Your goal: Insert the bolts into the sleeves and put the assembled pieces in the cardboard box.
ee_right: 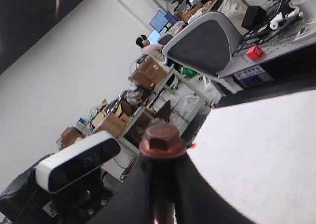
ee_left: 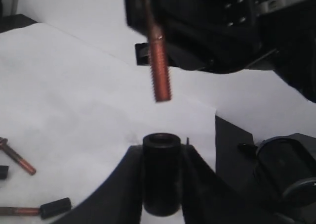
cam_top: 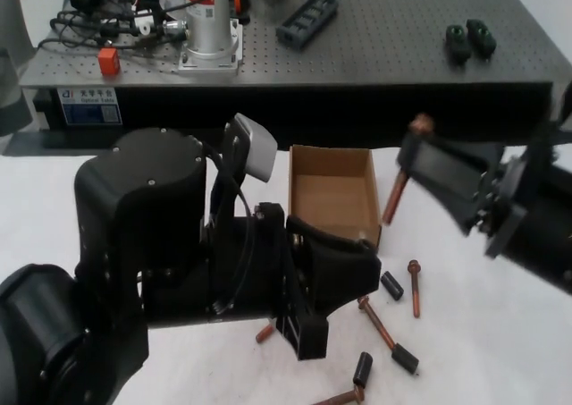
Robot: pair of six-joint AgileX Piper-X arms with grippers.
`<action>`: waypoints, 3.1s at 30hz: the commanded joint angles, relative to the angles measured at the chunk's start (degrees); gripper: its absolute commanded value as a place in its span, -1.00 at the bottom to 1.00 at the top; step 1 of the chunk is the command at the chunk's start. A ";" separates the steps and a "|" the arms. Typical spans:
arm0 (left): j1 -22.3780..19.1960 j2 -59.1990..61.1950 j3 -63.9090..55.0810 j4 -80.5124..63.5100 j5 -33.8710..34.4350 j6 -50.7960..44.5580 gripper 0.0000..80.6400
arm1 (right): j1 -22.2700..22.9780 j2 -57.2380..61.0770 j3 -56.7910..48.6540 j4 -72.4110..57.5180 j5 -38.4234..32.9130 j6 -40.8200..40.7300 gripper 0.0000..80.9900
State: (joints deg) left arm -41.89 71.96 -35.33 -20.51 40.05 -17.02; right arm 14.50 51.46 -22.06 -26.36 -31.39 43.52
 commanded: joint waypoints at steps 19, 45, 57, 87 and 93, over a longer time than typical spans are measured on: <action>-0.12 -0.55 0.08 -0.22 1.10 -1.93 -0.98 | 1.18 0.34 -0.33 3.89 -12.48 -6.95 -0.93; 5.98 24.66 -28.89 16.90 -25.33 -1.56 -0.98 | -23.26 -5.84 -0.33 44.07 0.14 -32.25 -0.06; 6.75 64.53 -85.97 63.22 -33.83 7.68 -0.98 | -23.00 -5.70 -4.95 62.28 19.27 -34.31 -0.06; 7.44 52.71 -91.15 88.11 -50.25 13.23 -0.39 | -10.33 49.20 -37.52 62.27 29.69 -40.88 -0.17; 7.44 51.76 -91.15 90.21 -50.16 13.23 -0.39 | -10.33 54.99 -42.27 64.47 30.88 -41.04 -0.17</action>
State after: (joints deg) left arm -34.71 124.75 -126.19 68.80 -9.12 -4.53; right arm 4.03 106.05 -63.25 37.26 -0.71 3.14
